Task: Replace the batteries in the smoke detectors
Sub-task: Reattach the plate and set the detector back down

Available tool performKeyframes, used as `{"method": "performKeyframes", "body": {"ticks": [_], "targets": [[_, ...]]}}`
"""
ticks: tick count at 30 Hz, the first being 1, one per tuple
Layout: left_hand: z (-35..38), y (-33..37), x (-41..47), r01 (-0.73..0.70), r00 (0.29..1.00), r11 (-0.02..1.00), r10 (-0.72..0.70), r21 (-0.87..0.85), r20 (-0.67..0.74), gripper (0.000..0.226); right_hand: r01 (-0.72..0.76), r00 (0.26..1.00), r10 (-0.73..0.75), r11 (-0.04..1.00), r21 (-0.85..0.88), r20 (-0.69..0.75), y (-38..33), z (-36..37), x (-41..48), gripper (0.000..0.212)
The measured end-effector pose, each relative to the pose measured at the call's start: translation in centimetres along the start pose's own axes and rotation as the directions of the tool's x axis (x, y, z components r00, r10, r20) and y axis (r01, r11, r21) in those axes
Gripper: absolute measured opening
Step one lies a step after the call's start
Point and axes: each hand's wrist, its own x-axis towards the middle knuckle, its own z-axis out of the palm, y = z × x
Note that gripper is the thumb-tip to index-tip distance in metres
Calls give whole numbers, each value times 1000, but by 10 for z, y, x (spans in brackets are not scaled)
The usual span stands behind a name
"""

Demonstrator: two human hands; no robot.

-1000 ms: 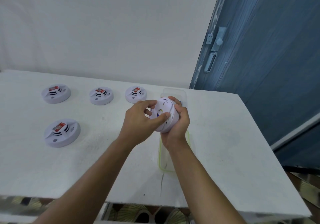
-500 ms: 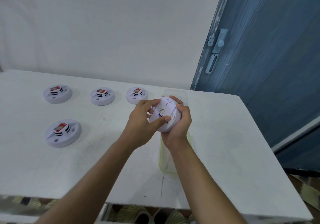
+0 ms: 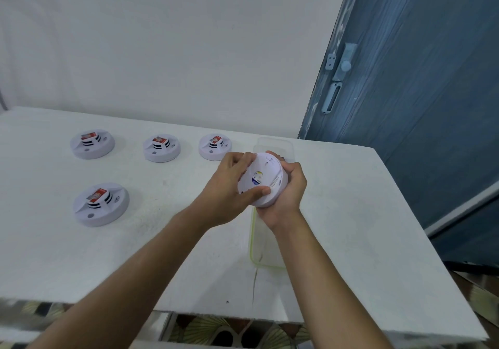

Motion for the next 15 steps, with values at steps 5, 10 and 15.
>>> {"method": "performKeyframes", "body": {"ticks": [5,10,15], "targets": [[-1,-5,-2,0,999,1000,-1,30,53,64,-65,998,65,997,-32,1,0,-7,0,35],[-5,-16,-8,-9,1000,992,12,-126,19,34,-149,989,150,986,79,-4,-1,-14,5,39],[-3,-31,-19,-245,969,969,245,-1,-25,54,-176,983,180,972,153,-17,-2,-12,5,42]]}}
